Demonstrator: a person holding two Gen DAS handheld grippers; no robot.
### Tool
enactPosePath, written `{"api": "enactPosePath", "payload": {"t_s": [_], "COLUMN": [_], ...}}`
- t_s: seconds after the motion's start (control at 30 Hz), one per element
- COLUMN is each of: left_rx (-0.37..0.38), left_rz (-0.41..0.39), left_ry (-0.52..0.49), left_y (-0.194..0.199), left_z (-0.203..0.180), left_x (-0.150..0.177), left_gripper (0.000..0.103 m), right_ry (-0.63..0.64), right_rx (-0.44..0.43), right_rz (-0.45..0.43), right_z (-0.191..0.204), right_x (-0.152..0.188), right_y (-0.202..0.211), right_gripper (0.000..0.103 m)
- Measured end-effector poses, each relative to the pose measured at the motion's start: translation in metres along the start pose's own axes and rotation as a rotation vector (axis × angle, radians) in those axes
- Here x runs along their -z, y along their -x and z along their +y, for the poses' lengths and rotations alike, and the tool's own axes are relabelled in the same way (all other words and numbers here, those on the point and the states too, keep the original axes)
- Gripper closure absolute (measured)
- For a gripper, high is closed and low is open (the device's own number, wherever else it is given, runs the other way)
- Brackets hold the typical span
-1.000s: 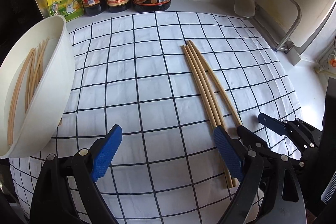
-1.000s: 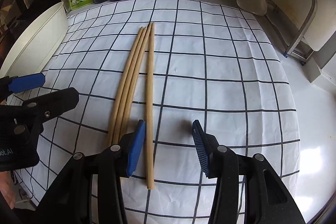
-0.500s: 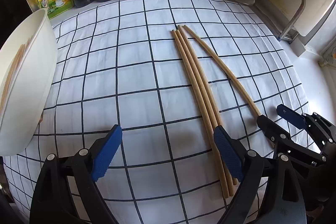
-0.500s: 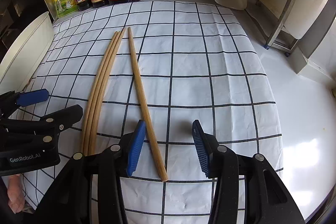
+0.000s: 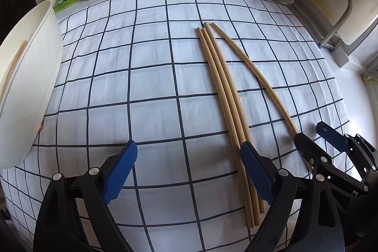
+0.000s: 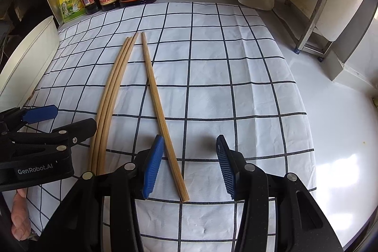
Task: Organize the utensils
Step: 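Align both open tools over separate remaining chopsticks on the cloth, then close the right tool on a single chopstick while the left tool grasps another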
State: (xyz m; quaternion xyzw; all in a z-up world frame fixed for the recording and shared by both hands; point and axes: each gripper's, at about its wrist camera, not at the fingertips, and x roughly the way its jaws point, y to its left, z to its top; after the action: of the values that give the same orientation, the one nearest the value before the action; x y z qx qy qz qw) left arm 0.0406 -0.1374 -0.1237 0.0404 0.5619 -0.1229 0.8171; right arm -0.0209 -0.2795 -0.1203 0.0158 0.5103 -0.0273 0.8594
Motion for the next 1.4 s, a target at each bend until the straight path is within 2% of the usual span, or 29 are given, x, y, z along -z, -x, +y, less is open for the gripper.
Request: {"api": "enactPosePath", "payload": {"t_s": [0.37, 0.6, 0.93, 1.4], "left_rx": [-0.009, -0.049, -0.065, -0.102], "left_rz": [0.001, 0.019, 0.004, 0.006], "left_ry": [-0.016, -0.077, -0.028, -0.013], "left_y": [-0.001, -0.002, -0.004, -0.004], "left_z": [0.002, -0.003, 0.015, 0.038], "left_x": [-0.001, 0.001, -0.004, -0.004], "left_gripper": [0.012, 0.010, 0.008, 0.006], "right_ry": [0.000, -0.004, 0.015, 0.060], "right_rx": [0.009, 0.004, 0.002, -0.023], "right_rz": [-0.001, -0.004, -0.015, -0.041], "right_z": [-0.003, -0.002, -0.006, -0.005], "right_x": [0.000, 0.000, -0.007, -0.022], "right_y": [0.000, -0.001, -0.008, -0.017], "right_gripper": [0.059, 0.059, 0.058, 0.058]}}
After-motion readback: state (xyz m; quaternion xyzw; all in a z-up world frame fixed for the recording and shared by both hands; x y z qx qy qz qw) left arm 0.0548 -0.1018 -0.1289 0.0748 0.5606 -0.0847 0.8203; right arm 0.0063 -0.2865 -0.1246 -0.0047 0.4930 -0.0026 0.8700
